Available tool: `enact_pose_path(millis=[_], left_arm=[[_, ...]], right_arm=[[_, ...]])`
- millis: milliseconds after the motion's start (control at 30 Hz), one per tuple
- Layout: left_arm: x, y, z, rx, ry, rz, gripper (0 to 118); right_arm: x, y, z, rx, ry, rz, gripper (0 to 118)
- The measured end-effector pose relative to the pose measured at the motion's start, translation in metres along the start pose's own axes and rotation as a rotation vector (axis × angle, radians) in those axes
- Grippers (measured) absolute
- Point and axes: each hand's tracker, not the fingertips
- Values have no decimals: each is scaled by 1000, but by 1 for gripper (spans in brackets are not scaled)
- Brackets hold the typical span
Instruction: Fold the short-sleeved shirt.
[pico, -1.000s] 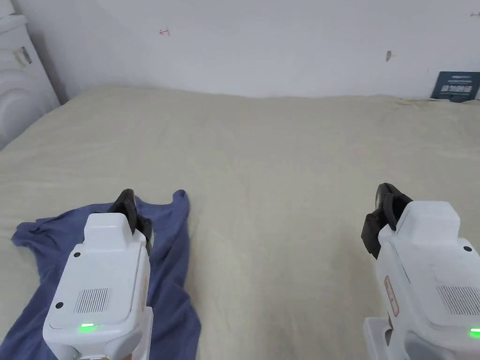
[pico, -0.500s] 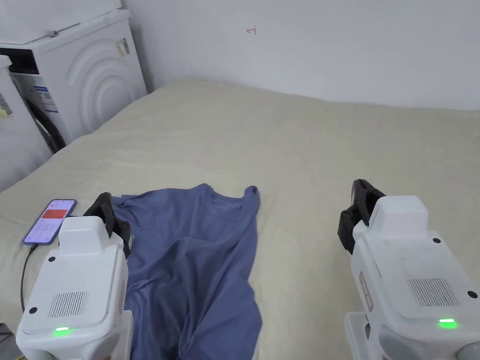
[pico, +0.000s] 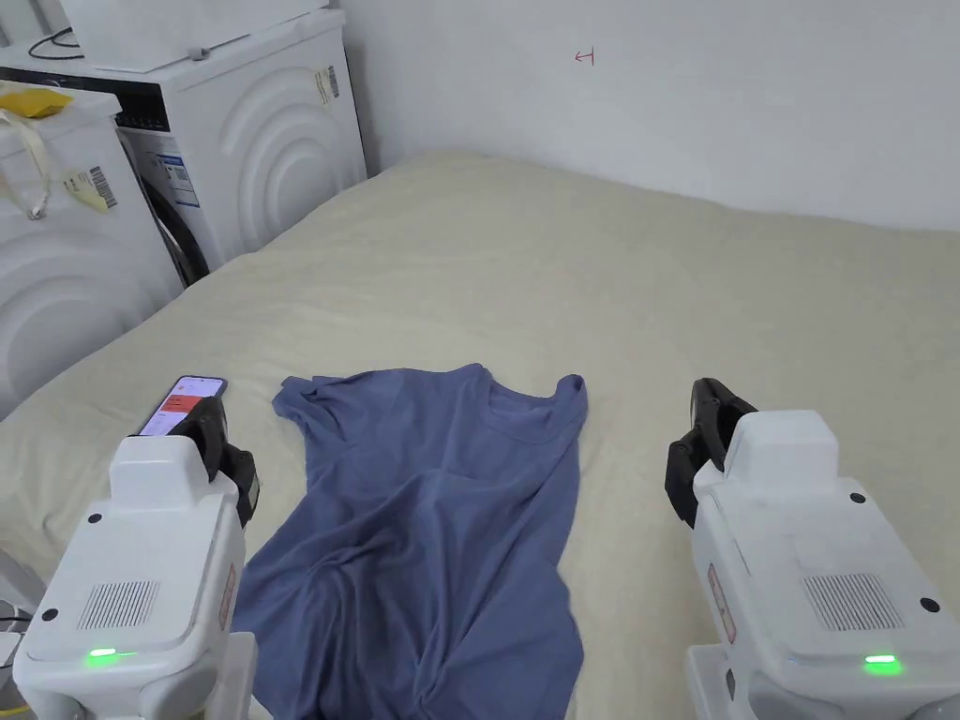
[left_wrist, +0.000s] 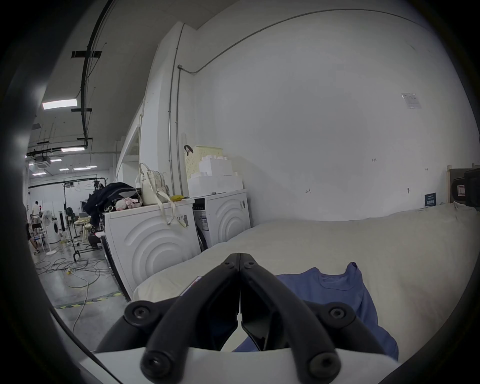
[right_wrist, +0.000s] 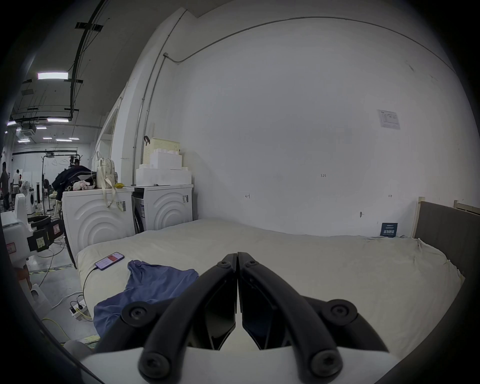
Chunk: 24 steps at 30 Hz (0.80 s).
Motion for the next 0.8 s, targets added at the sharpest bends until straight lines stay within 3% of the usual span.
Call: enact_pose_path(millis=[300,667,733,800], left_arm=[[18,15,-62,-232,-164,52,1],[73,-16,-162,-713,-345,137,2],[86,-27,-174,-805,-362,98,10],[96,-37,-177,-856,-387,99,33]], right_arm=[[16,-3,-4,-15,-29,3,0],[41,-13,-1,-46,-92,6,0],[45,-15,-1,-55,-102,2,0],[49,-17,-1,-61,-110,0,0]])
